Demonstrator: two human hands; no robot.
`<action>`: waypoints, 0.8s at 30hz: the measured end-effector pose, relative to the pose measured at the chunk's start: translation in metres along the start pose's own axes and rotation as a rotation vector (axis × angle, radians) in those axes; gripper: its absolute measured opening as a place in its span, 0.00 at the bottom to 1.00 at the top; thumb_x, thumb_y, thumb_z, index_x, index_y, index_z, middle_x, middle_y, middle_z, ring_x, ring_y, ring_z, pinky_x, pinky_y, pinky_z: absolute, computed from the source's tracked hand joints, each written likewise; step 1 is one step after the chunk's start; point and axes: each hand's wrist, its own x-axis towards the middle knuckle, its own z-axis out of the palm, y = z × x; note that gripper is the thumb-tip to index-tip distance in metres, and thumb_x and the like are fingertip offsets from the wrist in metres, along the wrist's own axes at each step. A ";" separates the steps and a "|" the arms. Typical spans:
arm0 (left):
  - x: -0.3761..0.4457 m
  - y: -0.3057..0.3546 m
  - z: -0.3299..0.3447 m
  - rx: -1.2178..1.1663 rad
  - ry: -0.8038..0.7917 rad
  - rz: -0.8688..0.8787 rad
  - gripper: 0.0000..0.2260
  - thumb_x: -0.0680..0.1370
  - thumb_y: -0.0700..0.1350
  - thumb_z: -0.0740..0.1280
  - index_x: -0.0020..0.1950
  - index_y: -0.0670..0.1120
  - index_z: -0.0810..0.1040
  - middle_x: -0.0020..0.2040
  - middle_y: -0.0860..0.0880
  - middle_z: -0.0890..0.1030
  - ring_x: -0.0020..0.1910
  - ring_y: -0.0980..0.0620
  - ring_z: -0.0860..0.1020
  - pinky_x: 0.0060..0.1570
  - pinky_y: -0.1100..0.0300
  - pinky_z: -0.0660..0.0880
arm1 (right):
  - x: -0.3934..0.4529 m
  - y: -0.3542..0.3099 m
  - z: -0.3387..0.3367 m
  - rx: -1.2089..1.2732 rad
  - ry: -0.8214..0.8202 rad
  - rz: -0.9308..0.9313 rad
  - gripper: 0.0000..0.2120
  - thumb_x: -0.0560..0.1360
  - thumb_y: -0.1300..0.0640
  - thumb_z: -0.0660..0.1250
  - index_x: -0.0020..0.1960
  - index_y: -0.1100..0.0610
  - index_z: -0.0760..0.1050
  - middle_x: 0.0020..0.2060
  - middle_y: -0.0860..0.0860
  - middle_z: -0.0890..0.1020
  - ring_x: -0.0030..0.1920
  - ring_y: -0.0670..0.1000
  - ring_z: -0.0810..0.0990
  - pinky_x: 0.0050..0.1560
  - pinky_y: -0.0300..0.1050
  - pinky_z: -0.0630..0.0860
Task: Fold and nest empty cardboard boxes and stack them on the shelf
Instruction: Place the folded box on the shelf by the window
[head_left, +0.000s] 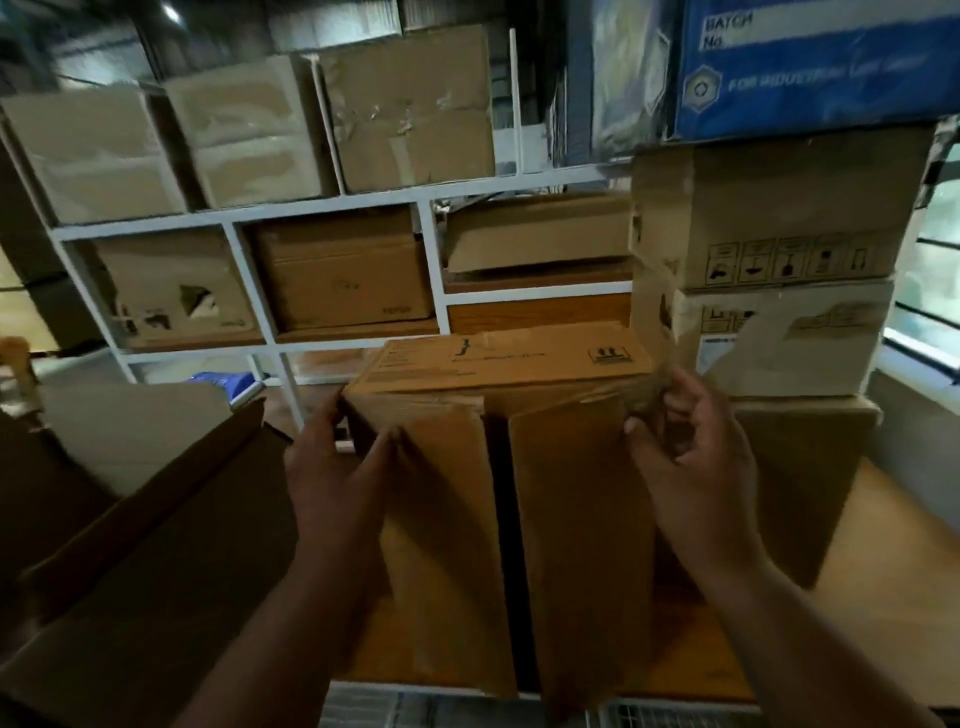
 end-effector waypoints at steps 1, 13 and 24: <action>0.009 -0.005 0.003 -0.018 -0.040 -0.001 0.28 0.77 0.51 0.77 0.73 0.68 0.71 0.75 0.55 0.73 0.70 0.54 0.74 0.58 0.54 0.78 | 0.003 0.001 0.008 0.018 -0.019 0.004 0.30 0.80 0.48 0.74 0.79 0.41 0.67 0.70 0.43 0.79 0.69 0.49 0.80 0.64 0.60 0.82; 0.012 -0.143 0.054 0.039 -0.511 -0.497 0.41 0.72 0.60 0.81 0.80 0.57 0.67 0.73 0.52 0.77 0.71 0.45 0.77 0.67 0.42 0.77 | -0.032 0.113 0.087 -0.201 -0.354 0.535 0.43 0.80 0.30 0.67 0.86 0.37 0.49 0.81 0.46 0.69 0.77 0.58 0.73 0.70 0.57 0.76; 0.027 -0.187 0.040 0.608 -0.716 -0.405 0.51 0.68 0.80 0.67 0.83 0.53 0.62 0.77 0.46 0.70 0.76 0.39 0.69 0.71 0.39 0.74 | -0.064 0.110 0.138 -0.451 -0.571 0.597 0.38 0.80 0.32 0.68 0.85 0.39 0.58 0.78 0.49 0.72 0.73 0.57 0.76 0.68 0.52 0.76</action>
